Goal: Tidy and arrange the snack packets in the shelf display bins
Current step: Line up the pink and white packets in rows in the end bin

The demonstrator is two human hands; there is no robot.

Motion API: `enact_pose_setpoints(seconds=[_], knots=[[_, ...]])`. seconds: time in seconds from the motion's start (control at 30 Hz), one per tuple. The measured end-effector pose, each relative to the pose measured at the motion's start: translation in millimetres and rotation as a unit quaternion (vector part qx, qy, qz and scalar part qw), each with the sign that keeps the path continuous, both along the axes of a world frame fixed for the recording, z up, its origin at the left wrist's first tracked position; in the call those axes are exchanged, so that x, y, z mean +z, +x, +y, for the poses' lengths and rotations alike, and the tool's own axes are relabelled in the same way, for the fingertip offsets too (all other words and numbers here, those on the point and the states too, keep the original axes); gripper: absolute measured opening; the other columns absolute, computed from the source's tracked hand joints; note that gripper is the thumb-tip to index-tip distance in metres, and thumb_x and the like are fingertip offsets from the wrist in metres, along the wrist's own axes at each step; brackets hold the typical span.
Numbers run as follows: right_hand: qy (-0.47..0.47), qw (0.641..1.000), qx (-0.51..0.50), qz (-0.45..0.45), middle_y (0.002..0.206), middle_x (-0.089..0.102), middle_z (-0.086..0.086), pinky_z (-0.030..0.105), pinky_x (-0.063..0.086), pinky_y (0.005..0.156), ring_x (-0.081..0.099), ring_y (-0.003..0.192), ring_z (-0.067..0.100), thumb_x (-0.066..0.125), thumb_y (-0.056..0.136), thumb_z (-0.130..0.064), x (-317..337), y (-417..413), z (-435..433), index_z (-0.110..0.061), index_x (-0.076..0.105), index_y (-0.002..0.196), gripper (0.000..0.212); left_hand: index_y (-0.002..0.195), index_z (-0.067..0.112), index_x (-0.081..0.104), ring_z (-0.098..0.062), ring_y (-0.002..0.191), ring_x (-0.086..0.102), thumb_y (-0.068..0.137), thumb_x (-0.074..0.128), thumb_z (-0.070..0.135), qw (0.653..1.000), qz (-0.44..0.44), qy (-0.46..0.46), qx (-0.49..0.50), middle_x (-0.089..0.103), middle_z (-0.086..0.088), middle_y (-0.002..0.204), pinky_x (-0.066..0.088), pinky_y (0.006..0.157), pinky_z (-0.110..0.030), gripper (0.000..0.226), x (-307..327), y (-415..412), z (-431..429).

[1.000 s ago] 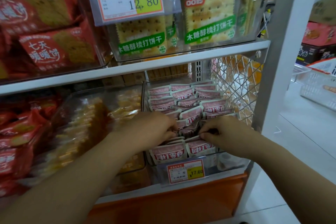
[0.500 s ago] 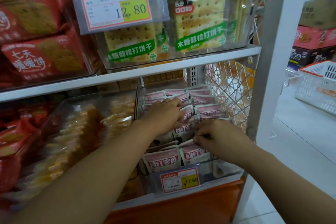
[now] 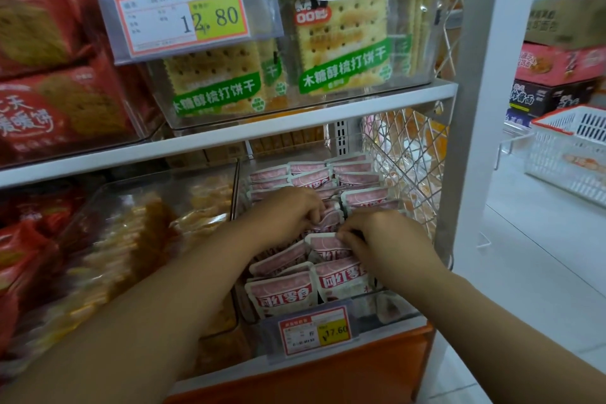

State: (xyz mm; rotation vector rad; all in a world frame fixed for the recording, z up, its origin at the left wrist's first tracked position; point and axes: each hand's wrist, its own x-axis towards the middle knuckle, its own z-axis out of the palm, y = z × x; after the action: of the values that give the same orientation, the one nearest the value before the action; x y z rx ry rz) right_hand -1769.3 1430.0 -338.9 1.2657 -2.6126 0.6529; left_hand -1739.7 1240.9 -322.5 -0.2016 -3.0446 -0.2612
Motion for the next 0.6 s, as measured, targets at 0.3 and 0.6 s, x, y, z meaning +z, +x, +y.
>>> enact_pose_setpoints(seconds=[0.3,0.6], knots=[[0.039,0.998,0.033,0.023,0.142,0.039,-0.011,0.03,0.043,0.082,0.043,0.12,0.02,0.046,0.094,-0.037,-1.8,-2.3,-8.7,-0.034,0.067,0.108,0.025,0.107,0.022,0.07,-0.01,0.108,0.058,0.088,0.061,0.009,0.988,-0.133,0.079,-0.002,0.064,0.007,0.121,0.044,0.094,-0.028,0.025,11.7,-4.0,-1.9],[0.054,0.997,0.054,0.023,0.116,0.059,-0.015,0.025,0.031,0.075,0.041,0.11,0.012,0.039,0.097,-0.036,-3.9,-7.5,-7.6,-0.03,0.06,0.11,0.025,0.115,0.016,0.067,-0.015,0.101,0.062,0.09,0.057,0.011,0.99,0.0,0.066,0.128,0.067,-0.001,0.115,0.048,0.083,-0.027,0.027,11.7,-20.4,-5.9]])
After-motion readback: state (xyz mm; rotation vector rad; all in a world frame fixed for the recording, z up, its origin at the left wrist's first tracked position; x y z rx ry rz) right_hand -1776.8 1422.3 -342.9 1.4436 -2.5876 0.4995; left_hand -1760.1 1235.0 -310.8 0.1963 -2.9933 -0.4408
